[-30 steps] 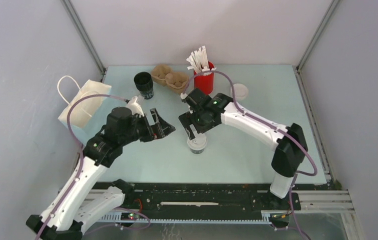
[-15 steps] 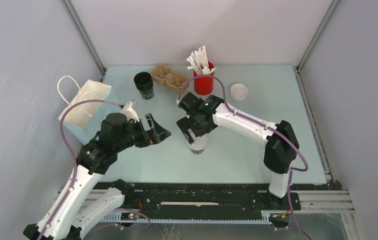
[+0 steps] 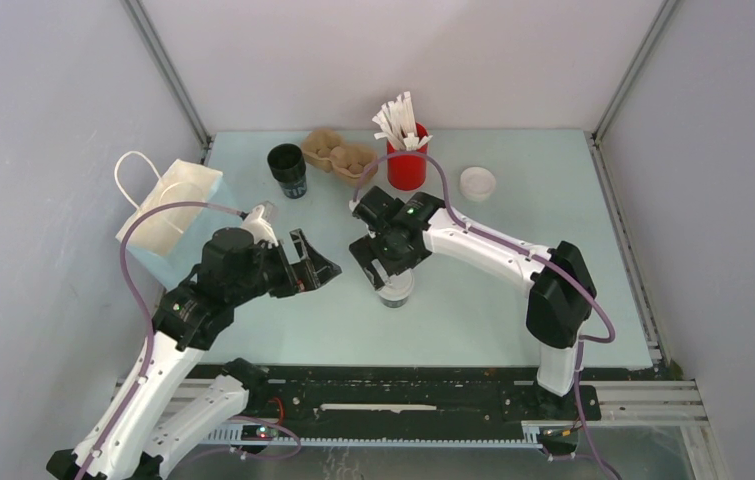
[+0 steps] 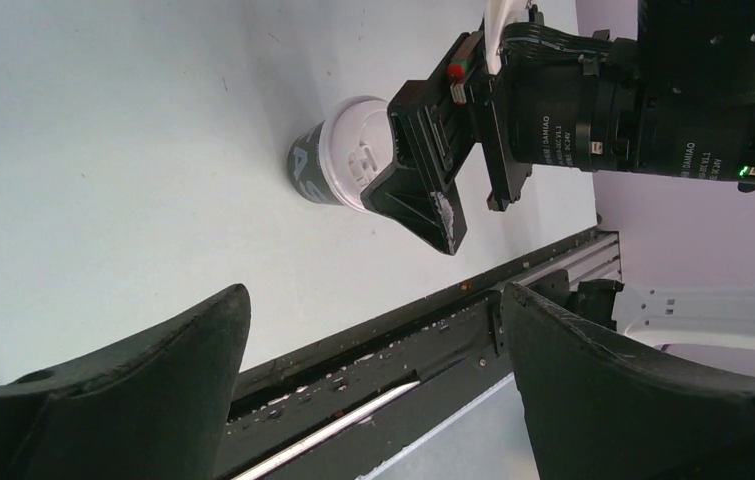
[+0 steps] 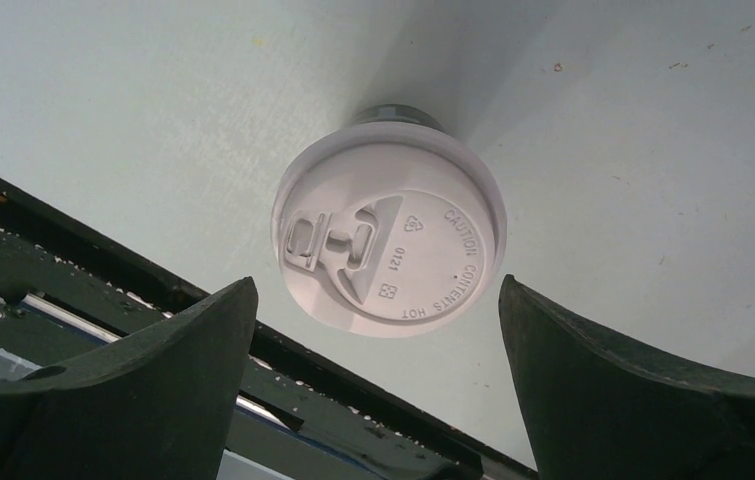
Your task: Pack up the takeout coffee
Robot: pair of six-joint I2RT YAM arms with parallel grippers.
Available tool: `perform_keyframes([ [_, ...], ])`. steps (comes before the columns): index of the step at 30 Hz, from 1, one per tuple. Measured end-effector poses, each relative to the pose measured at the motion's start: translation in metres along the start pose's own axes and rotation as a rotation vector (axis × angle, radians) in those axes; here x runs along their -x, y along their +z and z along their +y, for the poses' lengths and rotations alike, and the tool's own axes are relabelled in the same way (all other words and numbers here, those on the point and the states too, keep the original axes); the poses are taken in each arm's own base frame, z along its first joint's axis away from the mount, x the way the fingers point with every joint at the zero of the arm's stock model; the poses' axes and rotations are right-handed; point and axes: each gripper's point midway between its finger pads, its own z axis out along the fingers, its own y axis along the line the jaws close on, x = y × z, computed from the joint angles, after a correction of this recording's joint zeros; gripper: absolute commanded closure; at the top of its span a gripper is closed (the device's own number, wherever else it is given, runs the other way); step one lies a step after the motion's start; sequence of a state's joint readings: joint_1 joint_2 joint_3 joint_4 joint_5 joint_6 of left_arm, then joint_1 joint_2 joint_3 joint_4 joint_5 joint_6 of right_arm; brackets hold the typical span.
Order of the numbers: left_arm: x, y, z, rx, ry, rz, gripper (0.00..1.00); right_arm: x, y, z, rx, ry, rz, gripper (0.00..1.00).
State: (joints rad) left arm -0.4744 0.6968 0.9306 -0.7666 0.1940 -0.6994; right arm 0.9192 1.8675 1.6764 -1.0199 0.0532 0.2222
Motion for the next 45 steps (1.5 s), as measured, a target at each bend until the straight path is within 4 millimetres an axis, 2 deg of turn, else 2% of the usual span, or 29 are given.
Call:
perform_keyframes([
  [16,-0.001,-0.001,0.001,0.002,-0.001,0.003,0.0,-0.002,0.012,-0.001,-0.028,-0.01,0.017,0.03],
  [45,-0.002,-0.001,0.001,0.002,-0.001,0.004,0.0,-0.001,0.013,-0.004,-0.042,-0.001,0.014,0.0],
])
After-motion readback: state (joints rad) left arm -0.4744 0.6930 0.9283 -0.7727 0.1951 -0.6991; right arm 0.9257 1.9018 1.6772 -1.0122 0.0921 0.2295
